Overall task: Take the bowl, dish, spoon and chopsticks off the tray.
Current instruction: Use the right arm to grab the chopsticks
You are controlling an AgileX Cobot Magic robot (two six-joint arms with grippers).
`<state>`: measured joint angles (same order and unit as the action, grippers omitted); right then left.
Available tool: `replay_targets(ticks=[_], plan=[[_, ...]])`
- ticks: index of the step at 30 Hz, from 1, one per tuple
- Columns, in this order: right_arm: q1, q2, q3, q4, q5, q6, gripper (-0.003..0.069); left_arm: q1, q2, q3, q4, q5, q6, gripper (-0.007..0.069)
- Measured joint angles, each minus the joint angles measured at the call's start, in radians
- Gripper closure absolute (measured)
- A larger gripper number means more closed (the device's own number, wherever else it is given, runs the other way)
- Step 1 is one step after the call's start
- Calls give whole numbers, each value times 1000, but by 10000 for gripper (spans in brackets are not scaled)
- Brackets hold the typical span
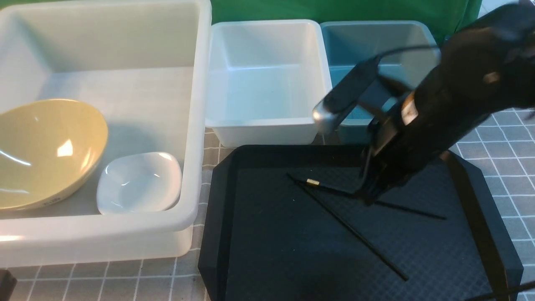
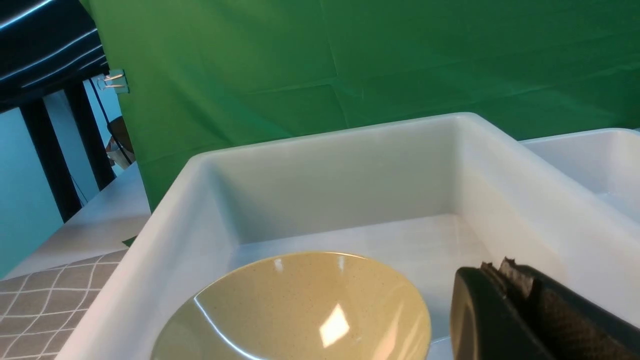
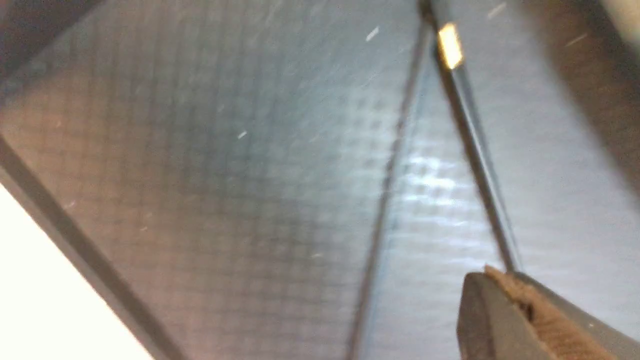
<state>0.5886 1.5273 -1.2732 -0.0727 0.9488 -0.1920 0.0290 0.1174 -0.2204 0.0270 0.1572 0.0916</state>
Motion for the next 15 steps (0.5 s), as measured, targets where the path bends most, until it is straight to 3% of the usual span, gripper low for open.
replay_targets(ticks=[5, 9, 12, 15], plan=[[-97, -23, 0, -25, -105, -12, 624, 0, 0, 0, 0, 0, 0, 638], [-168, 57, -14, 73, -22, -87, 616, 0, 0, 0, -1, 0, 0, 638], [-173, 153, -15, 134, -25, -146, 569, 0, 0, 0, -1, 0, 0, 638], [-174, 241, -15, 127, -147, -167, 513, 0, 0, 0, -3, 0, 0, 638]])
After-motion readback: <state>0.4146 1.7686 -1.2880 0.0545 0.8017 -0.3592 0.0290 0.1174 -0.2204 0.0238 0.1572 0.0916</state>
